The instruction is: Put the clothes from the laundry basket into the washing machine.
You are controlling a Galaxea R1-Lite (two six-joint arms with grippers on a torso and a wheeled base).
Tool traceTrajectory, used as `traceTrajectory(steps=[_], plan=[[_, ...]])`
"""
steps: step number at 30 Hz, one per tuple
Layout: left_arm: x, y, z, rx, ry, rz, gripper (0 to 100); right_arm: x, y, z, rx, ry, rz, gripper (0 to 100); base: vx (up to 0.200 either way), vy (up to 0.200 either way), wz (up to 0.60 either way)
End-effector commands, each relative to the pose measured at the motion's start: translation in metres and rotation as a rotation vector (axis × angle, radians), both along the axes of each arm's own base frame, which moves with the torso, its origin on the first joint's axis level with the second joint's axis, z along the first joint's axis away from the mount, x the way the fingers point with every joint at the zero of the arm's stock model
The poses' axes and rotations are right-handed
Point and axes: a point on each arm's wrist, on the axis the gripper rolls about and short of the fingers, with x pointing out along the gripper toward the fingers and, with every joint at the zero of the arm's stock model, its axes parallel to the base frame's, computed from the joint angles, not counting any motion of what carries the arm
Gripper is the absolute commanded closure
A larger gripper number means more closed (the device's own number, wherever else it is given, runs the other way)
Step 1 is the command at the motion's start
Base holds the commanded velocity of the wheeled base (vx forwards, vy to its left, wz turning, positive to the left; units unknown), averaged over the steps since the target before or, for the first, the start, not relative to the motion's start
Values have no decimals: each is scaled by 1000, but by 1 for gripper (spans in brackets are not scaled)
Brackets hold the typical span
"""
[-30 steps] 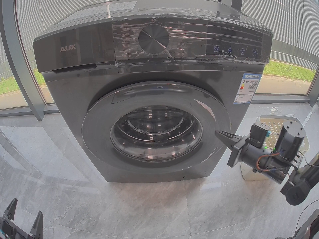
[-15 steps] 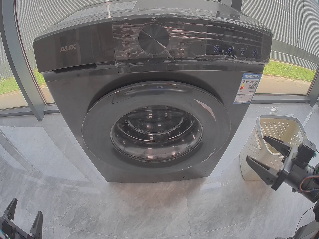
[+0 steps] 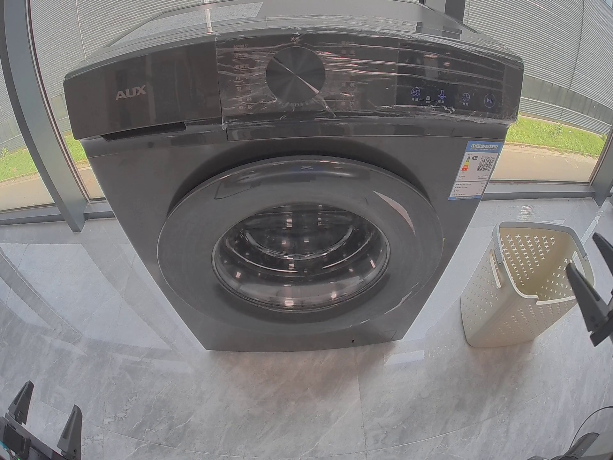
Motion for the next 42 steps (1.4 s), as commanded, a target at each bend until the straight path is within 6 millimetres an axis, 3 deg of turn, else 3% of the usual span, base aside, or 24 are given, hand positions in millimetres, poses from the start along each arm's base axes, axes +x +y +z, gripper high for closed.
traceTrajectory(steps=[1, 4, 6, 12, 16, 21, 25, 28, 32, 42], plan=[[0, 0, -5, -2, 1, 1, 0, -49, -13, 1, -14, -155, -104, 0, 0, 0, 0], [0, 0, -5, -2, -1, 1, 0, -63, -13, -12, -37, -112, -100, 0, 0, 0, 0], [0, 0, -5, -2, -1, 1, 0, -80, -13, -30, -47, -56, -87, 0, 0, 0, 0], [0, 0, -5, -2, 1, 1, 0, -100, -14, -57, -53, -2, -88, 0, 0, 0, 0], [0, 0, -5, -2, -1, 1, 0, -110, -13, -85, -74, 103, -102, 0, 0, 0, 0], [0, 0, -5, -3, -1, 1, 0, -110, -14, -83, -72, 76, -119, 0, 0, 0, 0], [0, 0, -5, -5, -1, 1, 0, -107, -16, -99, -51, 247, -231, 0, 0, 0, 0], [0, 0, -5, -10, 1, 1, 0, -107, -16, -97, -59, 222, -238, 0, 0, 0, 0], [0, 0, -5, -11, -1, 2, 0, -107, -20, -105, -15, 313, -391, 0, 0, 0, 0], [0, 0, -5, -3, 1, -1, 0, -107, -20, -105, 7, 318, -383, 0, 0, 0, 0]])
